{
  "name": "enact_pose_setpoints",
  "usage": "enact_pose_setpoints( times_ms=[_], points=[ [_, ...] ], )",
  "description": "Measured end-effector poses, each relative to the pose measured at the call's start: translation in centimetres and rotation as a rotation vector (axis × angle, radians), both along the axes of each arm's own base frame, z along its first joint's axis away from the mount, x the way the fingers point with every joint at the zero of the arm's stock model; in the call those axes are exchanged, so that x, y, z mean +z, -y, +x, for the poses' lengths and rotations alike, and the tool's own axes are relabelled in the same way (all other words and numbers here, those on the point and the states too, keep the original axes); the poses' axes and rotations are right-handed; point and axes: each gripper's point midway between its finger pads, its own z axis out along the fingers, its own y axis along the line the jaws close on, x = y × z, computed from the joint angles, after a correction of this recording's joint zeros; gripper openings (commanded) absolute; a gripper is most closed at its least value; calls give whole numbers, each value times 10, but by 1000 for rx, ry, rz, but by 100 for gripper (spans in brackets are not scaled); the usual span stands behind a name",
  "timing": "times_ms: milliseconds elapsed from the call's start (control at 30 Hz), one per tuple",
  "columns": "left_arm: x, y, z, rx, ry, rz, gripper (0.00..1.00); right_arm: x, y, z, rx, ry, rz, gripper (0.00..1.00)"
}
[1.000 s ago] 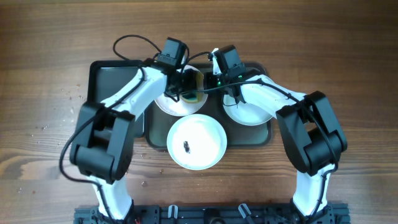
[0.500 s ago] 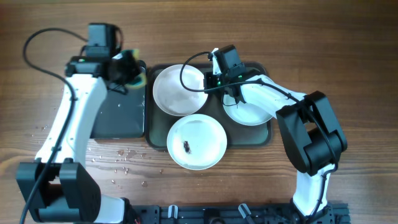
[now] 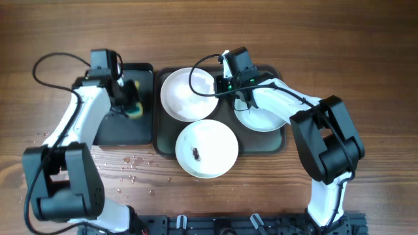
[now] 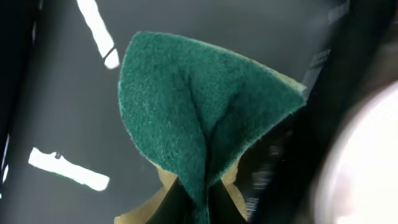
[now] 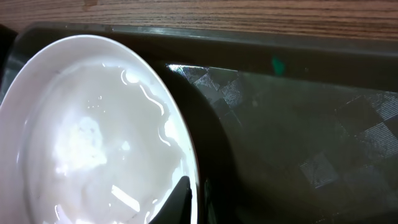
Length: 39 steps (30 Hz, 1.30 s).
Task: Clean dirty plates on tray and stack at the side
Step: 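Carry the sponge with the left gripper back into the black water tray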
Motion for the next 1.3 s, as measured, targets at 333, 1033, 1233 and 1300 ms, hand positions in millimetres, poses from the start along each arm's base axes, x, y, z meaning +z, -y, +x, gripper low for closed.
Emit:
enact_pose_setpoints(
  times_ms=[333, 1033, 1233, 1300],
  points=[
    [-19, -9, -11, -5, -53, 55, 75, 0, 0, 0, 3, 2, -1, 24],
    [217, -12, 19, 19, 606, 98, 100, -4, 6, -3, -14, -15, -29, 37],
    [236, -11, 10, 20, 657, 101, 100, -4, 6, -2, -25, -18, -29, 30],
    [235, -11, 10, 20, 652, 101, 100, -4, 6, -3, -25, -18, -29, 29]
  ],
)
